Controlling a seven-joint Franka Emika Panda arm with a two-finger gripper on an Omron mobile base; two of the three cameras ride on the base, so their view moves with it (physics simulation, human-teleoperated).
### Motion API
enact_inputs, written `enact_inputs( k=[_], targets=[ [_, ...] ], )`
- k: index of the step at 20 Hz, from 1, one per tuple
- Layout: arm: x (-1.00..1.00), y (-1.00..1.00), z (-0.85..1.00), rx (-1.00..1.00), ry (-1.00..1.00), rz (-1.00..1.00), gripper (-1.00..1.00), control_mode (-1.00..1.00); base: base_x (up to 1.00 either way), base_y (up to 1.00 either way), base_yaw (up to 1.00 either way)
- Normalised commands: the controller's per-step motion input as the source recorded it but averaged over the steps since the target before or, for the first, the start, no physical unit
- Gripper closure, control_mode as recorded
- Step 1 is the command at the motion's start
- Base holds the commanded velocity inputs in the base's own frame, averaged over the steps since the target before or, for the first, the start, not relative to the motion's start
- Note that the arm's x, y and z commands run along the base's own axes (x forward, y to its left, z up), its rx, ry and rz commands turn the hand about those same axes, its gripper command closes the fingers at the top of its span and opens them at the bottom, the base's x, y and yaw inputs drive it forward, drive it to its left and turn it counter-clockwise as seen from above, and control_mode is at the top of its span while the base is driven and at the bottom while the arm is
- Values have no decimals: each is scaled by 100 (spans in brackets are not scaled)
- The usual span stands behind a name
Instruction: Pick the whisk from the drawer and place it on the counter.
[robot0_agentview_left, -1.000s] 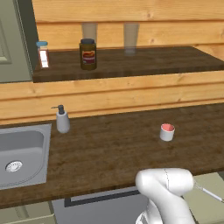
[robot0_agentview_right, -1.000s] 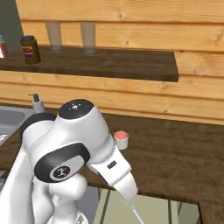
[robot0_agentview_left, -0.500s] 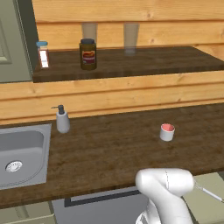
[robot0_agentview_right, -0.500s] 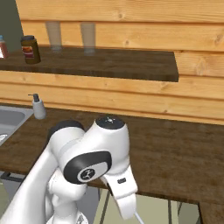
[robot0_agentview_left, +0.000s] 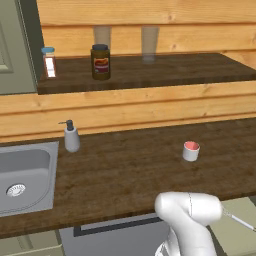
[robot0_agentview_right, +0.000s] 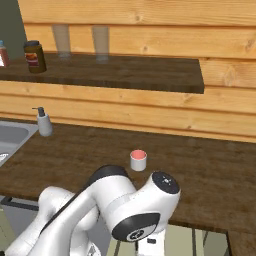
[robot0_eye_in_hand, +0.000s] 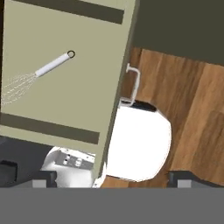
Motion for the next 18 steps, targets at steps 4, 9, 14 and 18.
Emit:
enact_inputs(
  k=[4,9,14,18],
  targets=[
    [0,-9,-64,9,0,-25,-100,-100,0,0,0],
    [0,-36,-65,0,1,-29,-100,-100,0,0,0],
    [12,-56,-60,0,1,-30,-100,-100,0,0,0],
    [30,-41,-37,0,3,-7,-100,-100,0,0,0]
  ],
)
